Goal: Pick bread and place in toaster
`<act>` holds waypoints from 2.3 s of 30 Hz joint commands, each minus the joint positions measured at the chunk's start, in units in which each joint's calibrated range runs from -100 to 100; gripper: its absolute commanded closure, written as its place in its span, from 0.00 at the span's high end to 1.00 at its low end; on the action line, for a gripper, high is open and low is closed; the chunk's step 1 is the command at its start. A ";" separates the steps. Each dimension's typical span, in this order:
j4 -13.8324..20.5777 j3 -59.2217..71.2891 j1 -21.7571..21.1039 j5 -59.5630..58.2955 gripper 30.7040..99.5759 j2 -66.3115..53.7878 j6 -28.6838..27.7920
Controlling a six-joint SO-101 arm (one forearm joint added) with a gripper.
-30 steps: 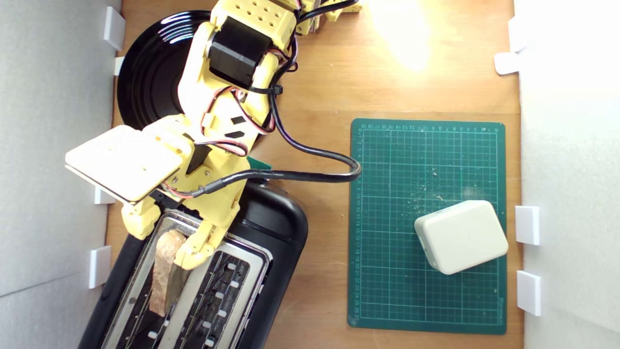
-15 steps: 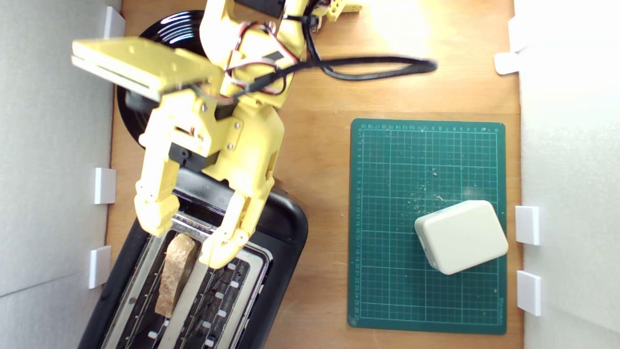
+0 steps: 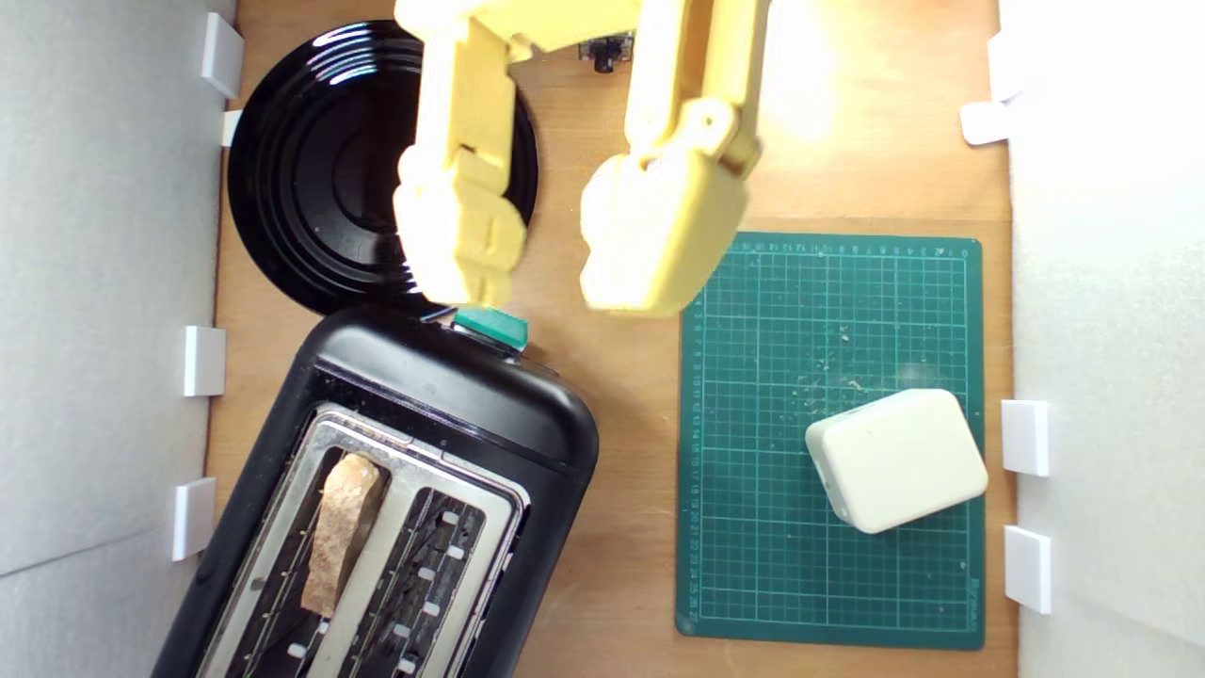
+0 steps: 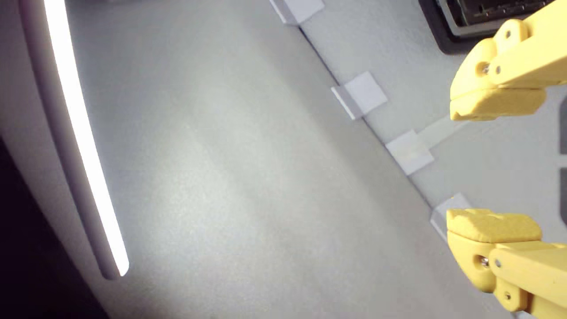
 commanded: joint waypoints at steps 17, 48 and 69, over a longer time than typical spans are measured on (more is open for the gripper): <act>-0.83 22.64 -12.47 -1.93 0.34 -14.79 -25.96; -1.20 89.28 -18.51 -2.61 0.25 -51.98 -27.59; -0.29 115.61 -19.96 -2.61 0.25 -63.71 -27.53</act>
